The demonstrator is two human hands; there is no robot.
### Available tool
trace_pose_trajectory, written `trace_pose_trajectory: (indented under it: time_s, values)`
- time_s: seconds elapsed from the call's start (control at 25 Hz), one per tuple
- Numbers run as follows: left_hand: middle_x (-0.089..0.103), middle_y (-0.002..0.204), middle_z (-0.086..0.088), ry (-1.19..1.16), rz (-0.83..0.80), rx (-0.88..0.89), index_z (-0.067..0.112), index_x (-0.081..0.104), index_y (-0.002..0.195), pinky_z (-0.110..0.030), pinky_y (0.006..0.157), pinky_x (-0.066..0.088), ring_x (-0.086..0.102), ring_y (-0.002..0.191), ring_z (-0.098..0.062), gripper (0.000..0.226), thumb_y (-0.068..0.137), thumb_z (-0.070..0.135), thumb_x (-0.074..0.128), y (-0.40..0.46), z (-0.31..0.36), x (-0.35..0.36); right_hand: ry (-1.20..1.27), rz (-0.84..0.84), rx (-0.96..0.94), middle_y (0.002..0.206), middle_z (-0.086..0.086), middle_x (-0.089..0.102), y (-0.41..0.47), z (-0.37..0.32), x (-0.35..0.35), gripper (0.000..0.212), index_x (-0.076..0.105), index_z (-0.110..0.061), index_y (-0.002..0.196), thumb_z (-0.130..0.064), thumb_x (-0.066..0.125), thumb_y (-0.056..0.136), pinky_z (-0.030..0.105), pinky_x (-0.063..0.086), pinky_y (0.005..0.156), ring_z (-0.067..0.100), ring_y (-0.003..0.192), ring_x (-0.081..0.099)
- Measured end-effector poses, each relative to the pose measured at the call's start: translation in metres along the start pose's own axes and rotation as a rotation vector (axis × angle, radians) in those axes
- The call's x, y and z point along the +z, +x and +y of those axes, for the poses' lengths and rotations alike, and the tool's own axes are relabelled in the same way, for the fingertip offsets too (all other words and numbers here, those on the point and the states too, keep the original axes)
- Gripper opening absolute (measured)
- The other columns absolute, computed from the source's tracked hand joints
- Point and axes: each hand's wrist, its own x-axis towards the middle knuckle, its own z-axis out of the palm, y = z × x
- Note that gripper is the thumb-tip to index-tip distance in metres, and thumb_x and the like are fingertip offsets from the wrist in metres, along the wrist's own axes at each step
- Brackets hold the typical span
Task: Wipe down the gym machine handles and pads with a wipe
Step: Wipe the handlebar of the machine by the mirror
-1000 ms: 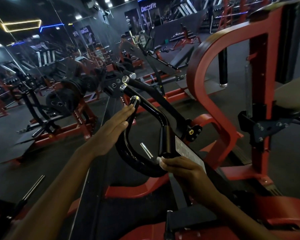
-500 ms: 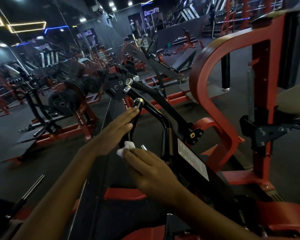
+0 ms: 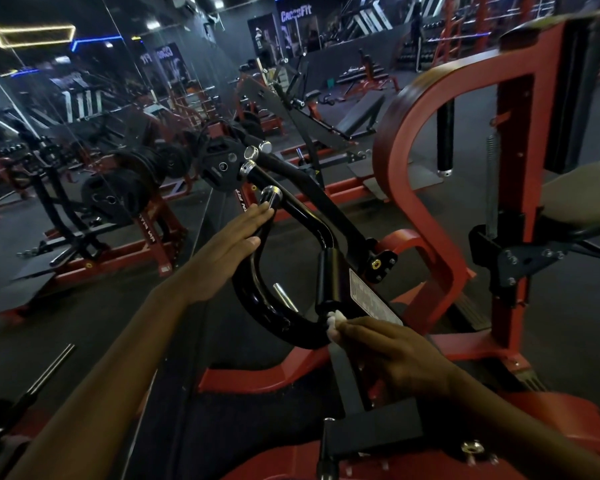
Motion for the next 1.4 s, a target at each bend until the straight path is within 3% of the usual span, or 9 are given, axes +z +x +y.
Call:
trace_pose_trajectory:
  time_s: [0.08, 0.2, 0.44, 0.64, 0.8, 0.96, 1.08, 1.2, 1.4]
  values:
    - [0.02, 0.155, 0.016, -0.012, 0.009, 0.009, 0.026, 0.028, 0.147, -0.032, 0.119, 0.006, 0.007, 0.142, 0.007, 0.054, 0.094, 0.033, 0.031, 0.0, 0.0, 0.001, 0.018, 0.085, 0.059, 0.116, 0.01, 0.058, 0.018, -0.017, -0.004, 0.027, 0.06, 0.006, 0.118, -0.008, 0.053, 0.097, 0.03, 0.053, 0.076, 0.024, 0.094, 0.064]
    - [0.018, 0.156, 0.016, -0.011, 0.0, -0.001, 0.025, 0.026, 0.148, -0.03, 0.119, 0.006, 0.006, 0.142, 0.007, 0.054, 0.094, 0.031, 0.029, 0.0, 0.002, 0.001, -0.004, 0.22, 0.002, 0.116, 0.014, 0.064, 0.075, -0.046, 0.004, 0.028, 0.06, 0.006, 0.119, -0.003, 0.057, 0.093, 0.029, 0.051, 0.084, 0.025, 0.097, 0.063]
    - [0.014, 0.157, 0.016, -0.004, -0.011, -0.023, 0.029, 0.023, 0.147, -0.035, 0.12, 0.005, 0.003, 0.142, 0.007, 0.055, 0.093, 0.036, 0.028, 0.0, 0.002, 0.001, -0.158, 0.115, -0.178, 0.106, 0.015, 0.069, 0.082, -0.048, 0.022, 0.019, 0.072, 0.005, 0.089, 0.0, 0.053, 0.09, 0.031, 0.049, 0.081, 0.029, 0.106, 0.061]
    - [0.017, 0.157, 0.014, -0.036, 0.02, -0.007, 0.026, 0.027, 0.148, -0.022, 0.115, 0.005, 0.005, 0.141, 0.008, 0.057, 0.093, 0.037, 0.03, 0.0, -0.002, 0.003, -0.15, -0.07, -0.234, 0.122, 0.01, 0.06, 0.009, -0.023, 0.019, 0.027, 0.069, 0.005, 0.102, -0.005, 0.046, 0.097, 0.031, 0.045, 0.098, 0.023, 0.119, 0.053]
    - [0.02, 0.157, 0.01, -0.052, 0.037, 0.034, 0.023, 0.029, 0.147, -0.026, 0.117, 0.005, 0.007, 0.143, 0.003, 0.062, 0.089, 0.045, 0.029, 0.001, -0.004, 0.004, 0.253, -0.049, 0.285, 0.1, -0.002, 0.067, 0.009, -0.015, -0.001, 0.016, 0.072, -0.007, 0.095, -0.009, 0.057, 0.089, 0.03, 0.051, 0.083, 0.011, 0.096, 0.06]
    - [0.019, 0.157, 0.009, -0.064, 0.031, 0.019, 0.025, 0.028, 0.146, -0.022, 0.117, 0.004, 0.006, 0.143, 0.003, 0.056, 0.091, 0.039, 0.031, 0.002, -0.002, 0.005, 0.577, 0.28, 0.676, 0.094, 0.001, 0.069, 0.081, -0.017, -0.006, 0.013, 0.07, -0.007, 0.085, 0.002, 0.061, 0.083, 0.019, 0.053, 0.073, 0.009, 0.086, 0.066]
    - [0.014, 0.157, 0.012, -0.066, 0.018, -0.033, 0.024, 0.025, 0.148, -0.015, 0.113, 0.004, 0.003, 0.141, 0.01, 0.055, 0.093, 0.03, 0.029, 0.0, 0.005, 0.005, 0.647, 0.15, 0.91, 0.08, -0.002, 0.068, 0.128, -0.012, 0.005, 0.006, 0.07, -0.008, 0.086, -0.008, 0.064, 0.085, 0.015, 0.049, 0.064, 0.005, 0.072, 0.063]
    - [0.013, 0.157, 0.008, 0.048, 0.056, -0.062, 0.019, 0.019, 0.149, -0.012, 0.112, 0.005, 0.004, 0.14, 0.007, 0.049, 0.101, 0.023, 0.029, -0.006, 0.015, 0.005, 0.882, 0.019, 0.967, 0.084, 0.006, 0.07, 0.137, -0.009, 0.012, 0.01, 0.066, -0.004, 0.09, -0.013, 0.066, 0.085, 0.023, 0.054, 0.075, 0.013, 0.078, 0.067]
    - [0.013, 0.158, 0.002, 0.251, 0.164, -0.118, 0.017, 0.015, 0.15, -0.024, 0.118, 0.011, 0.01, 0.143, -0.004, 0.05, 0.102, 0.023, 0.03, -0.02, 0.031, 0.016, 1.063, -0.097, 0.801, 0.079, 0.012, 0.063, 0.128, -0.002, 0.008, 0.005, 0.057, 0.005, 0.09, 0.002, 0.059, 0.087, 0.023, 0.051, 0.068, 0.019, 0.074, 0.06]
